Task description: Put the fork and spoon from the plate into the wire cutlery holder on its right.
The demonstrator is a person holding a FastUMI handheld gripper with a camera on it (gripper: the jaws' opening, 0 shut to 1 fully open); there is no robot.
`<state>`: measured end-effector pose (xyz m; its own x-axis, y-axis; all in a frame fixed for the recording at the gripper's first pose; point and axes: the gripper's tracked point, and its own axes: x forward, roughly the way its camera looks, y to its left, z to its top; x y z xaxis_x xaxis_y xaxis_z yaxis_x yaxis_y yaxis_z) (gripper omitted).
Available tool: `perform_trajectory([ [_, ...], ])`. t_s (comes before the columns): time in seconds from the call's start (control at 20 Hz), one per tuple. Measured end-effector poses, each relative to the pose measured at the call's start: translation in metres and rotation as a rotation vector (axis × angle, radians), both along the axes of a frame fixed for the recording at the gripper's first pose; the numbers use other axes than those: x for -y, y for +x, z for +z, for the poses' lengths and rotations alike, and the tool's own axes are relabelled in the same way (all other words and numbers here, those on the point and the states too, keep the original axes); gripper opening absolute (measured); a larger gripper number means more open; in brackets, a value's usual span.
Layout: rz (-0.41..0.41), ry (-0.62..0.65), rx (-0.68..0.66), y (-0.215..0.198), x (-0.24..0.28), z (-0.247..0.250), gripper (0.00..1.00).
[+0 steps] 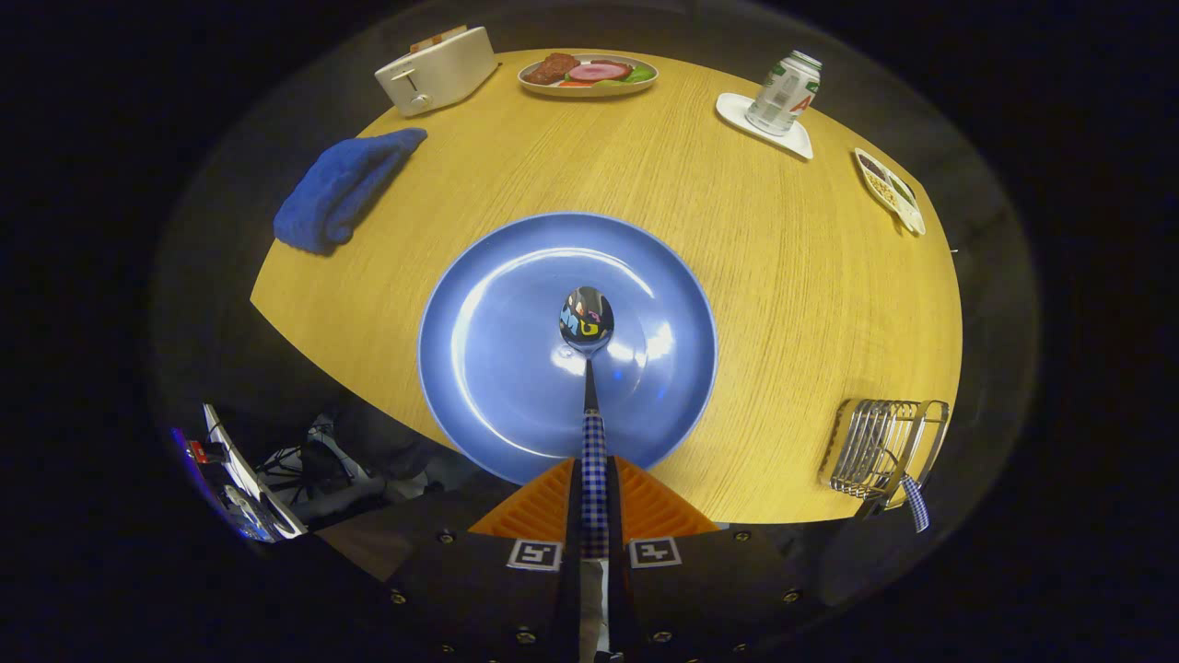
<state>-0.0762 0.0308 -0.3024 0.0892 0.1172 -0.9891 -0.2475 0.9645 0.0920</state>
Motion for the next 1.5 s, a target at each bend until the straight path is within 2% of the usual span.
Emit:
perform_trajectory([
  [0.3, 0.023, 0.051, -0.006, 0.007, -0.008, -0.008, 0.12],
  [0.35, 0.042, 0.049, -0.022, 0.006, -0.009, -0.011, 0.03],
  [0.55, 0.088, 0.055, -0.001, 0.017, -0.012, -0.010, 0.03],
  [0.8, 0.125, 0.021, 0.025, 0.024, 0.007, 0.020, 0.03],
  [1.15, 0.097, -0.069, 0.066, 0.014, 0.078, 0.084, 0.03],
  [1.5, -0.014, -0.165, 0.025, -0.017, 0.160, 0.114, 0.03],
])
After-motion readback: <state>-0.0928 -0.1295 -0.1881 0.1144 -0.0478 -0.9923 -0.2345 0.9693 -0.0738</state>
